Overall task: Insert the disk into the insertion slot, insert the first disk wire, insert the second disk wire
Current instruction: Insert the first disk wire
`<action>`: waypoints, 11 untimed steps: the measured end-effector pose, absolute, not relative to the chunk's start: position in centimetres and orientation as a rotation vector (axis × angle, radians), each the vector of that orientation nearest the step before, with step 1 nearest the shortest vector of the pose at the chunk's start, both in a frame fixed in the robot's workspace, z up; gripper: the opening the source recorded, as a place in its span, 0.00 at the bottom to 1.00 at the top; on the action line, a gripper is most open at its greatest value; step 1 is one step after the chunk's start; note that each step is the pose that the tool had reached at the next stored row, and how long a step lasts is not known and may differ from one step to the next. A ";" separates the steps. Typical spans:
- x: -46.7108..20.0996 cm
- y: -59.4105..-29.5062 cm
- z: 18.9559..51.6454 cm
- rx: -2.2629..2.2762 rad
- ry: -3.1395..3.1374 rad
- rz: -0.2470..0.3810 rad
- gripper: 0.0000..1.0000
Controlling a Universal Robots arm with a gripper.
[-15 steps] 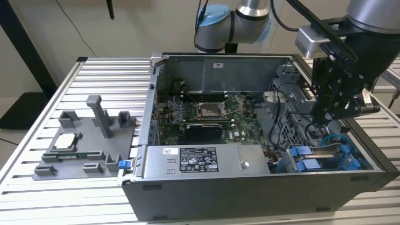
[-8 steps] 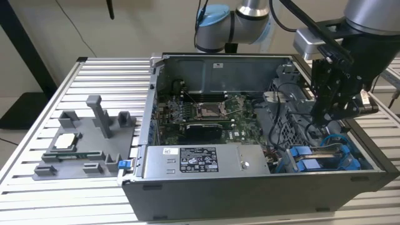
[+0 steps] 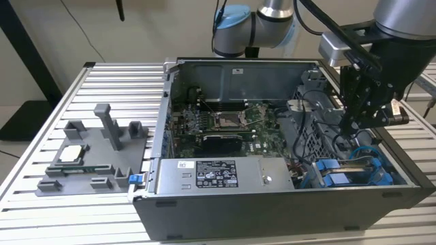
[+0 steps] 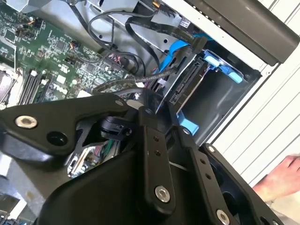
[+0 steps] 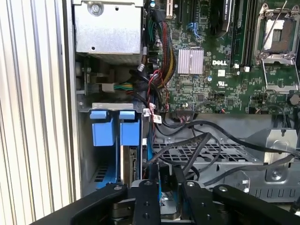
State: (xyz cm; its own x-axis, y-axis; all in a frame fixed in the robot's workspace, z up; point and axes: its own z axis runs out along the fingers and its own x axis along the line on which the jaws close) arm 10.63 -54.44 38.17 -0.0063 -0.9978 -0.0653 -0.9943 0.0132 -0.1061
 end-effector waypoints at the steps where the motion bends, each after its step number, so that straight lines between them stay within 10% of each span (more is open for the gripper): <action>1: 10.6 -54.4 38.2 -2.124 2.146 -0.045 0.00; 11: 10.7 -54.5 38.1 -2.124 2.146 -0.044 0.00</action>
State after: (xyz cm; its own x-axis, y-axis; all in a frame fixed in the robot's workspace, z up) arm 10.73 -54.51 38.05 -0.0068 -0.9978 -0.0655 -0.9943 0.0137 -0.1060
